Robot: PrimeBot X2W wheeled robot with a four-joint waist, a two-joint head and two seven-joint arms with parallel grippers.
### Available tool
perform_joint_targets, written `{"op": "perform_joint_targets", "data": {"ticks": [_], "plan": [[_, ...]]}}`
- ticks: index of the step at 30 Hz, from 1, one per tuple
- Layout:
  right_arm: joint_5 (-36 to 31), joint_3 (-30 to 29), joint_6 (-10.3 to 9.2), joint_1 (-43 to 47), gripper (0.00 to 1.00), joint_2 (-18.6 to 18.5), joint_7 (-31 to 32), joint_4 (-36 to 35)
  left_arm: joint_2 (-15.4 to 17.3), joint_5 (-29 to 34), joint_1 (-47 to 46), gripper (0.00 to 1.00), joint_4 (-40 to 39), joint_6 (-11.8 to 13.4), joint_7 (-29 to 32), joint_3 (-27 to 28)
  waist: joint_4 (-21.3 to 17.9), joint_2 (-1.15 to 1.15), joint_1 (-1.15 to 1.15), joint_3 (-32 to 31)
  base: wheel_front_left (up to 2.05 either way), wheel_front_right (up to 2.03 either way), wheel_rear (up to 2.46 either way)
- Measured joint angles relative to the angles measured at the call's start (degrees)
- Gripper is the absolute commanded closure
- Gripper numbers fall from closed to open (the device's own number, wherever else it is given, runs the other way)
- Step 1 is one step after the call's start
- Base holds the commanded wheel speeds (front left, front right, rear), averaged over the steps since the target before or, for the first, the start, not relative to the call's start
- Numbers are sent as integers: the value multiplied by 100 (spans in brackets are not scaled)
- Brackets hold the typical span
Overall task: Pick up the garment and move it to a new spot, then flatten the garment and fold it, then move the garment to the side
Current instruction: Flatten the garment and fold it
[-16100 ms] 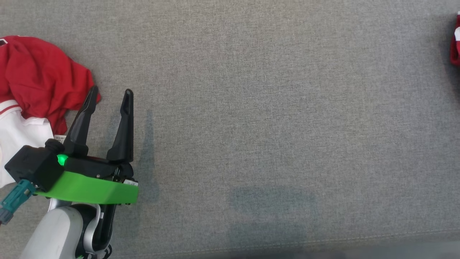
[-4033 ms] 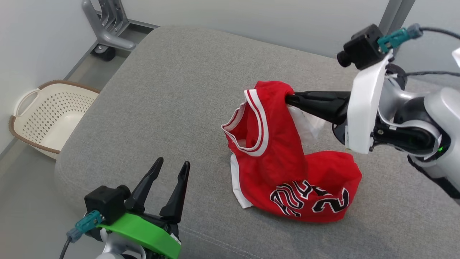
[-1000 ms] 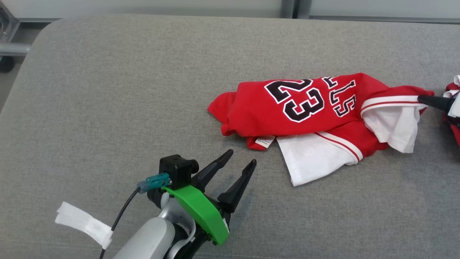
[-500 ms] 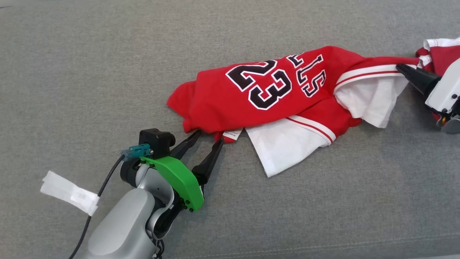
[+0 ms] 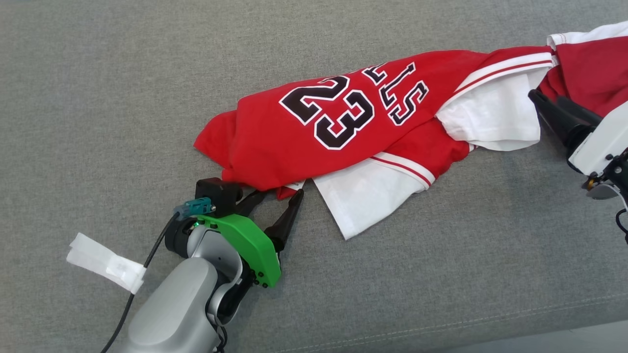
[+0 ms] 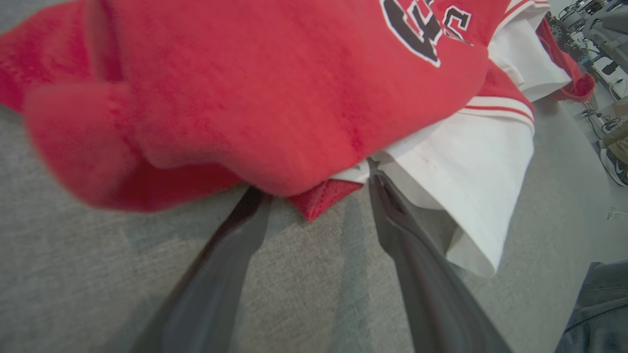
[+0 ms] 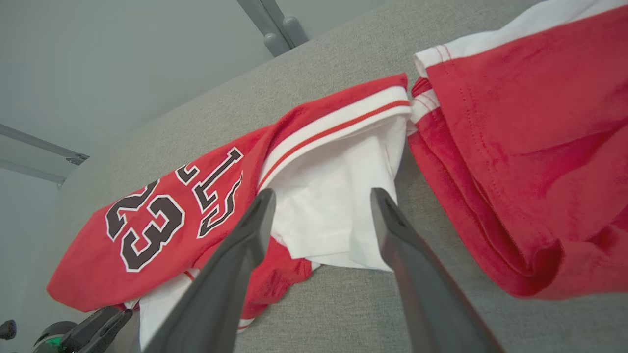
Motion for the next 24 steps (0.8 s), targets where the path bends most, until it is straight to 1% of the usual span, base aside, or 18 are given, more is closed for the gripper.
{"op": "perform_joint_targets", "data": {"ticks": [4, 13, 14, 15, 16, 18, 20, 21, 22, 24], "plan": [[-1, 100, 26, 116, 0, 60, -48, -121, 3, 77, -88, 0, 147, 121, -104, 100, -71, 0, 0, 5, 0, 0, 0], [-2, 56, 42, 509, 0, 40, -202, -213, -49, 109, -229, 0, 467, 125, -192, 48, -153, 0, 0, -25, 0, 0, 0], [-2, 55, 42, 543, 0, 41, -208, -213, -53, 109, -229, 11, 515, 125, -220, 45, -157, 0, 0, -42, 0, 0, 0], [-2, 51, 41, 580, 0, 42, -208, -226, -59, 109, -229, 28, 537, 126, -225, 44, -161, 0, 0, -58, 0, 0, 0], [-2, 42, 41, 622, 0, 40, -208, -256, -66, 109, -231, 52, 563, 129, -226, 45, -167, 0, 0, -69, 0, 0, 0], [-2, 32, 41, 675, 0, 40, -208, -276, -78, 110, -248, 58, 659, 152, -236, 44, -172, 0, 0, -80, 0, 0, 0], [-2, 19, 41, 711, 0, 35, -215, -277, -85, 113, -278, 62, 746, 152, -280, 31, -165, 0, 0, -103, 0, 0, 0], [-2, 15, 40, 744, 0, 32, -215, -288, -93, 113, -293, 62, 782, 152, -283, 22, -161, 0, 0, -117, 0, 0, 0], [-2, 16, 40, 775, 0, 32, -214, -314, -101, 113, -305, 69, 816, 152, -285, 22, -156, 0, -1, -127, 0, 0, 0], [-2, 18, 38, 789, 0, 32, -215, -331, -122, 113, -330, 78, 892, 152, -308, 9, -151, 0, 0, -141, 0, 0, 0]]}}
